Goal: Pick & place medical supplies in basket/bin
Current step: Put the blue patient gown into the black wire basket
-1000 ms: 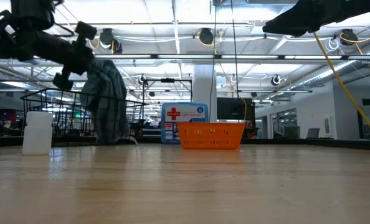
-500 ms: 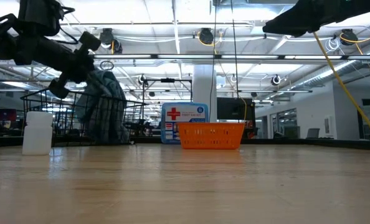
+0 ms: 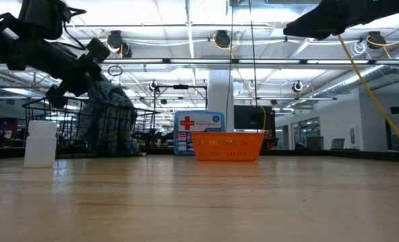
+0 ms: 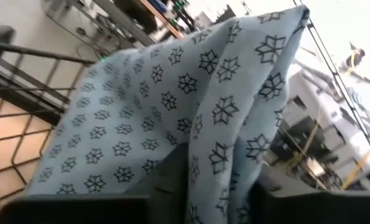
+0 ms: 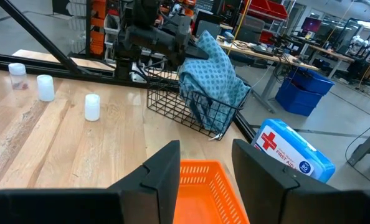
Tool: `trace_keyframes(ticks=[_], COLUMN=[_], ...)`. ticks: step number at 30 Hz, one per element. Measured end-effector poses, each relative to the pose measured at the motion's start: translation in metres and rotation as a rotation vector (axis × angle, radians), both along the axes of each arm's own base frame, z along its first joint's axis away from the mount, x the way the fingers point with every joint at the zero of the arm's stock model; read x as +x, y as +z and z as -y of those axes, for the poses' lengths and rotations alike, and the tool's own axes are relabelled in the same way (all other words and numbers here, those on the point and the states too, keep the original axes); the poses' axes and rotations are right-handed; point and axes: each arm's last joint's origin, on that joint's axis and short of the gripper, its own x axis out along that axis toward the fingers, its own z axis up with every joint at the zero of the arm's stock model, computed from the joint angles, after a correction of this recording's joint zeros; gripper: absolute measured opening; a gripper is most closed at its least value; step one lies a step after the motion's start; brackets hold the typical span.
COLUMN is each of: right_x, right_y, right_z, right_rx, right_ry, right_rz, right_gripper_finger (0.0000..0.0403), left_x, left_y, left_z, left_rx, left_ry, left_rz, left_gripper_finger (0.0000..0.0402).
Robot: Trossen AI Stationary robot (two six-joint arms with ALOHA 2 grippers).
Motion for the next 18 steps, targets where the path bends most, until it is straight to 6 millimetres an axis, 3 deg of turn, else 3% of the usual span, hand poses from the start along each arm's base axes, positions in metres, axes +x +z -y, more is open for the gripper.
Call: trace_keyframes(ticks=[9, 18], right_x=[0.0, 0.0], right_y=[0.0, 0.0], right_z=[0.0, 0.0], right_rx=[0.007, 0.004], right_ry=[-0.001, 0.0], right_rz=[0.002, -0.003], right_gripper_finger=[0.0134, 0.0134], left_x=[-0.006, -0.028], left_y=[0.013, 0.037], left_z=[0.011, 0.027], left_rx=[0.087, 0.176], left_ry=[-0.091, -0.029], left_rz=[-0.104, -0.137], left_gripper_finger=[0.0208, 0.0222])
